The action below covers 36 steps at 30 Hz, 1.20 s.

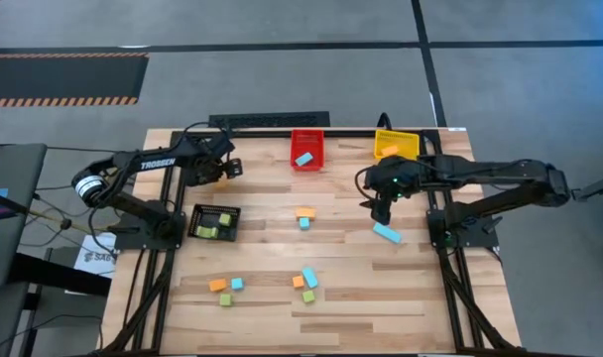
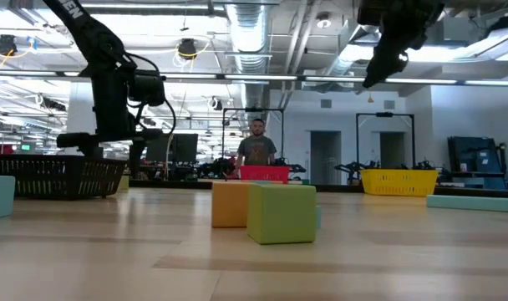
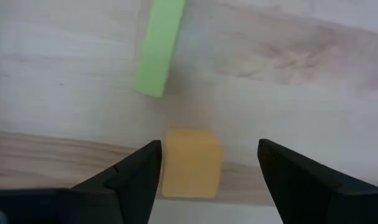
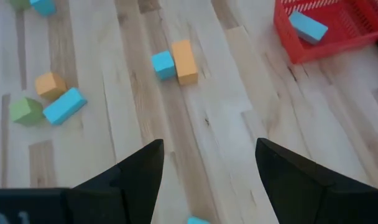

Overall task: Sort & place blocks by color
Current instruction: Put the yellow block into the yellow bin

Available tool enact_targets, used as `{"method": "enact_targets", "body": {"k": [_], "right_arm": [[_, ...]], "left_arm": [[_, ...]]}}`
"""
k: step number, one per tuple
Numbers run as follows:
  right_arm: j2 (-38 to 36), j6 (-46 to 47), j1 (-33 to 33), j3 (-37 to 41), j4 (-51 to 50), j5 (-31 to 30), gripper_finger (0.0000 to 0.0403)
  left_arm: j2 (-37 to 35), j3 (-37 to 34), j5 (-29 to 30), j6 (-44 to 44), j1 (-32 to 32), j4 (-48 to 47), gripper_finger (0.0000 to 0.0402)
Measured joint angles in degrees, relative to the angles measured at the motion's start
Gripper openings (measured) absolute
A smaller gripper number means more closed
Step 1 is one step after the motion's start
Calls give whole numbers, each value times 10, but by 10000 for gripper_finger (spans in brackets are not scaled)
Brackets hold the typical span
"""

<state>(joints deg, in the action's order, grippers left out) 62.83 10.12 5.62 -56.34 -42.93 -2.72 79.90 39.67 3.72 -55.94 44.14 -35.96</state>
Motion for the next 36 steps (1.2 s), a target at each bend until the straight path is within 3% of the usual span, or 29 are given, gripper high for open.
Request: {"method": "enact_targets", "body": {"k": [9,20,29,36], "right_arm": [[1,-25,28,0,0,26,276],[1,8,35,0,36,28,276],[1,55,13,0,55,28,276],[2,84,-5,0,58,25,276]], "left_arm": [[0,-7,22,-24,-15,3,254],[0,-7,35,34,-15,-14,250],[5,-7,44,81,-15,-16,175],[65,-4,24,117,-20,-14,126]]}}
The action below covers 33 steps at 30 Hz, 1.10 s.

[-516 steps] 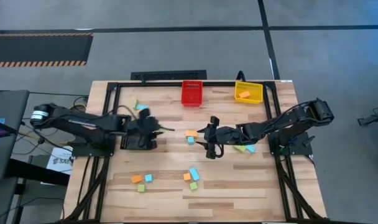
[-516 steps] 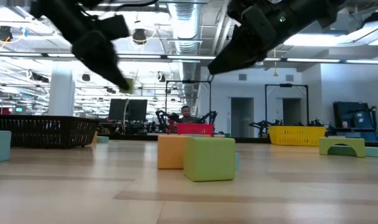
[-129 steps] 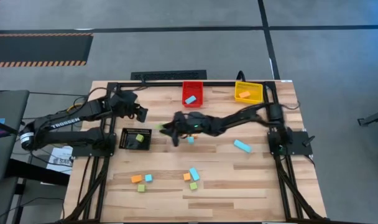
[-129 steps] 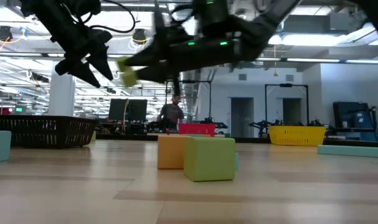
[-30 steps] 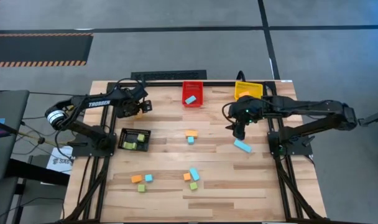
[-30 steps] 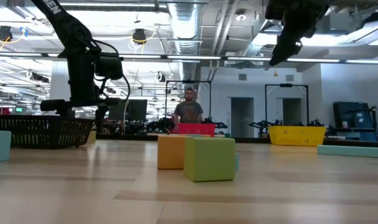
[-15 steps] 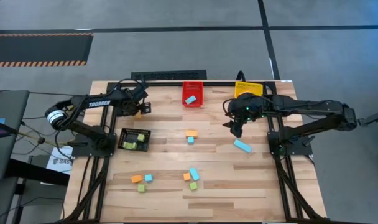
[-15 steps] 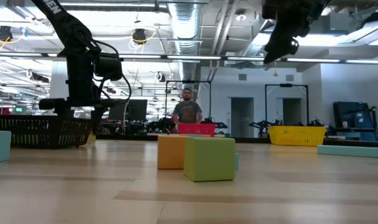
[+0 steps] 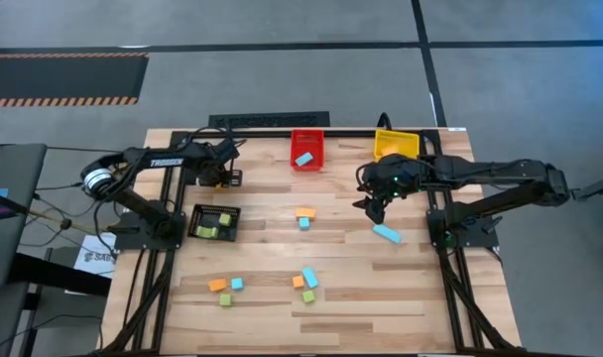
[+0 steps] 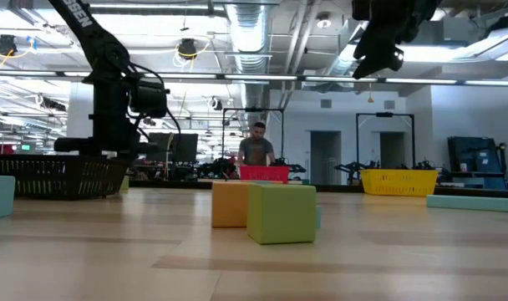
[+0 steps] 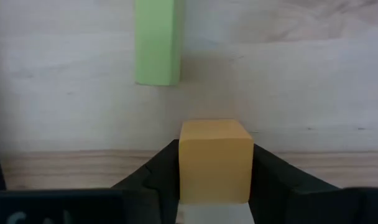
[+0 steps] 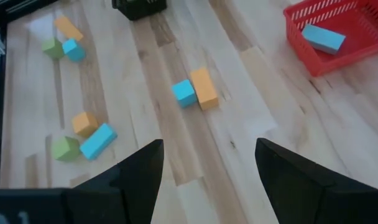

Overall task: Sort & place blocks by color
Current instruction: Put the yellow block into the yellow bin

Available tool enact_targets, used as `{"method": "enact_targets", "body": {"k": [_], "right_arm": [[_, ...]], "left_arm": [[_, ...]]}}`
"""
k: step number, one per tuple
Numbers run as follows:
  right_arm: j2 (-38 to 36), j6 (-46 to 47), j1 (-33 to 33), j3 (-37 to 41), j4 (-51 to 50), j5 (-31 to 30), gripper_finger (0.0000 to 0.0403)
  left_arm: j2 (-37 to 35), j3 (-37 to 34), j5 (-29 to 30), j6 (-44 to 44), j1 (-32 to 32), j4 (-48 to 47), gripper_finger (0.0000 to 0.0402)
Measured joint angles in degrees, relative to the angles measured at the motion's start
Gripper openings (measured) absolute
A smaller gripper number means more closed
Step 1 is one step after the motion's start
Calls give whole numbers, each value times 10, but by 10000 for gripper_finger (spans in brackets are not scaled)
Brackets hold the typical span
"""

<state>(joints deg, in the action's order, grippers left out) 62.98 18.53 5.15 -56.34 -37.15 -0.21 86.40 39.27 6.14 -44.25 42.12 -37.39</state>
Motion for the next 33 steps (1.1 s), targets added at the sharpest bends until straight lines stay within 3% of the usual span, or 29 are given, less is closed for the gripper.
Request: {"method": "enact_targets", "body": {"k": [7,15,18,21,23,28,33], "right_arm": [[0,26,-17,0,0,-9,276],[0,46,-32,0,1,-30,276],[0,46,-33,0,4,-39,276],[0,37,-27,0,43,-92,276],[0,23,-18,0,98,-126,276],[16,-51,9,-1,266,-140,276],[55,-111,22,-1,405,-131,276]], "left_arm": [[-2,10,20,32,-9,-3,115],[-79,58,-28,88,-24,41,103],[-121,68,-134,91,-35,163,106],[-127,68,-300,69,-40,324,107],[-123,67,-365,26,-47,438,107],[-86,67,-433,-70,-76,641,106],[-29,67,-445,-205,-118,813,106]]}}
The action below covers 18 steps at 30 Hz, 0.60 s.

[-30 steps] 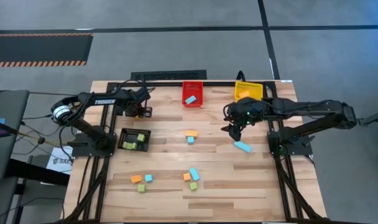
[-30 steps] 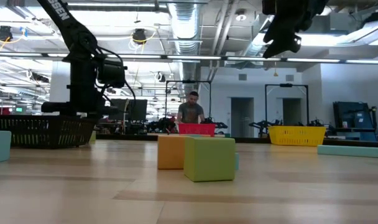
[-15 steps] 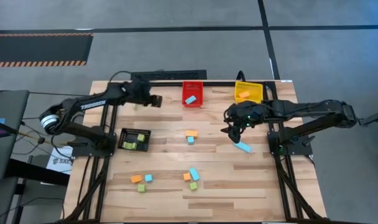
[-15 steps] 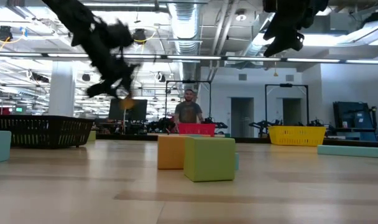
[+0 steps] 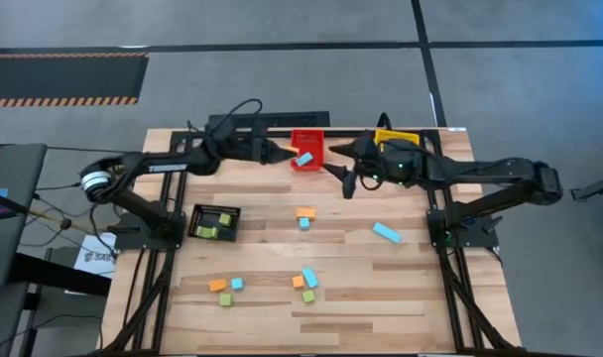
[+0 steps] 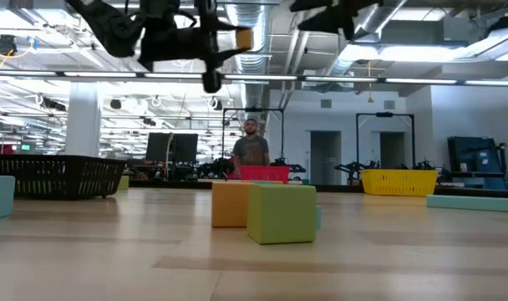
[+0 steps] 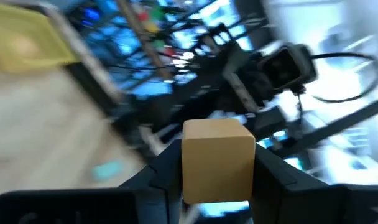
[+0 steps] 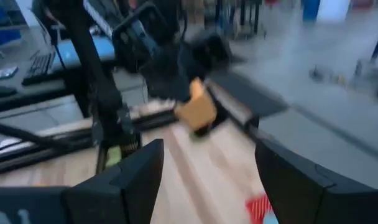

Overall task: Sort & place blocks by color
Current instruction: Put the yellow block into the yellow bin

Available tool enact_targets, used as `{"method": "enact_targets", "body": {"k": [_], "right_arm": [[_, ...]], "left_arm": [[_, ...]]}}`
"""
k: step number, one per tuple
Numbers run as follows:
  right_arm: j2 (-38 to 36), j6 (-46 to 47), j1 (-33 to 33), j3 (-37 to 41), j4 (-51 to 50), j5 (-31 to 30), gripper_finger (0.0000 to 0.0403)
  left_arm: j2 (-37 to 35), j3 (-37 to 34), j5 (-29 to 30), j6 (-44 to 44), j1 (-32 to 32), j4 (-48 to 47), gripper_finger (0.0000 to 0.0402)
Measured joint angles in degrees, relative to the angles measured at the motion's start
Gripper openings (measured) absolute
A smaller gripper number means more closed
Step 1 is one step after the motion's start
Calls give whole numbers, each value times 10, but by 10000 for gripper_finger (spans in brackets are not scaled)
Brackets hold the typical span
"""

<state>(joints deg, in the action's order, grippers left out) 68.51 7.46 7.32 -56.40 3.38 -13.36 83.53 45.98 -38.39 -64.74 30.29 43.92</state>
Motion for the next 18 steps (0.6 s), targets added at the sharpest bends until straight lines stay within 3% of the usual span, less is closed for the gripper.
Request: {"method": "enact_targets", "body": {"k": [5,8,18], "right_arm": [[32,-137,3,0,99,37,276],[48,-153,3,-3,119,45,276],[103,-153,13,-44,117,79,276]], "left_arm": [[62,0,11,-180,-22,160,106],[88,0,34,-234,-30,235,106],[95,0,51,-244,-47,251,106]]}}
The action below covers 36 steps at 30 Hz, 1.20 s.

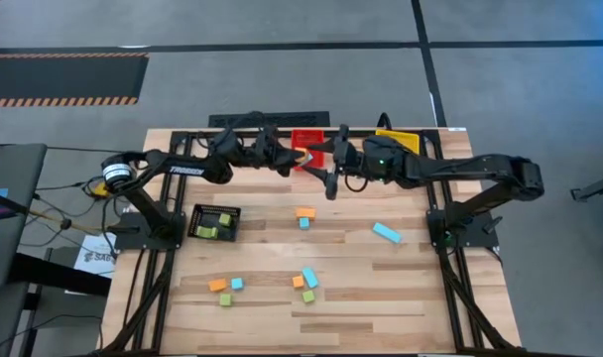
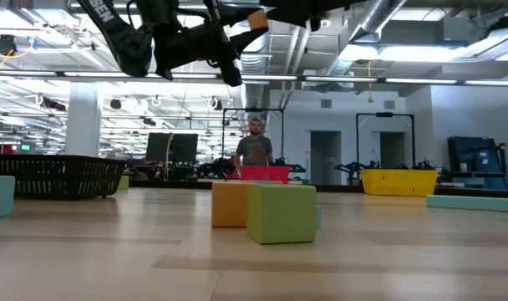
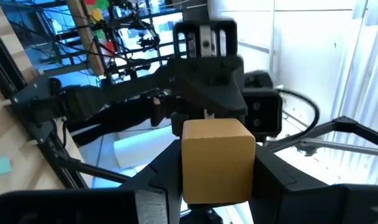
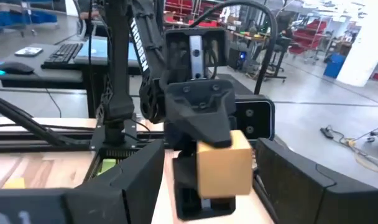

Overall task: Sort & place blocks by color
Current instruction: Put the yellow block into the yellow bin

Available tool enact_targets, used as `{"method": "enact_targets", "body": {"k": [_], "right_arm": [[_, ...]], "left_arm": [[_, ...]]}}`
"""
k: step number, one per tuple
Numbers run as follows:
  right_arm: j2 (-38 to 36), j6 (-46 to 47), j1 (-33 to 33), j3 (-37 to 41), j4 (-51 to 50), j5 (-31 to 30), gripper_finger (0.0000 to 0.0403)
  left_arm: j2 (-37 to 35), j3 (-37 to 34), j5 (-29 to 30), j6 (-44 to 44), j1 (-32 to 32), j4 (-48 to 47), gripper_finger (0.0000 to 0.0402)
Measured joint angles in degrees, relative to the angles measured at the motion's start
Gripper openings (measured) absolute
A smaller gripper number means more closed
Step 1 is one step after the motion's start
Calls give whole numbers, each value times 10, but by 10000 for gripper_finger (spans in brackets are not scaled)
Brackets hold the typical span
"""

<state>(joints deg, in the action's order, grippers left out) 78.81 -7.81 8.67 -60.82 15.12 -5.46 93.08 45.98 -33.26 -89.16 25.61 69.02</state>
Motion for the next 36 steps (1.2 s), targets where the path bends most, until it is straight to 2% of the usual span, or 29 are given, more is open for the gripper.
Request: {"method": "enact_targets", "body": {"k": [8,11,15,18,19,23,27,29,32,34,36], "right_arm": [[58,-1,7,-34,-2,14,276],[61,1,2,-48,-17,-4,267],[56,-9,-8,-69,-59,-43,215],[52,-13,-8,-78,-85,-49,143],[52,-10,-8,-81,-96,-49,123],[41,21,-8,-99,-165,-21,121],[-10,35,-10,-118,-306,-9,121],[-46,36,-1,-119,-368,-30,121],[-105,52,40,-121,-492,-63,121],[-135,70,83,-120,-589,-80,121],[-155,86,135,-109,-657,-87,121]], "left_arm": [[0,0,-6,4,-2,7,106],[0,0,-6,3,-2,1,106],[0,0,-6,2,-2,1,106],[0,0,7,9,-4,7,110],[0,0,9,9,-3,10,116],[1,0,-10,41,3,19,165],[-4,0,-109,55,71,17,221],[-16,0,-137,67,105,-10,239],[-50,0,-147,119,139,-91,248],[-79,1,-140,182,155,-180,249],[-116,1,-116,269,165,-322,250]]}}
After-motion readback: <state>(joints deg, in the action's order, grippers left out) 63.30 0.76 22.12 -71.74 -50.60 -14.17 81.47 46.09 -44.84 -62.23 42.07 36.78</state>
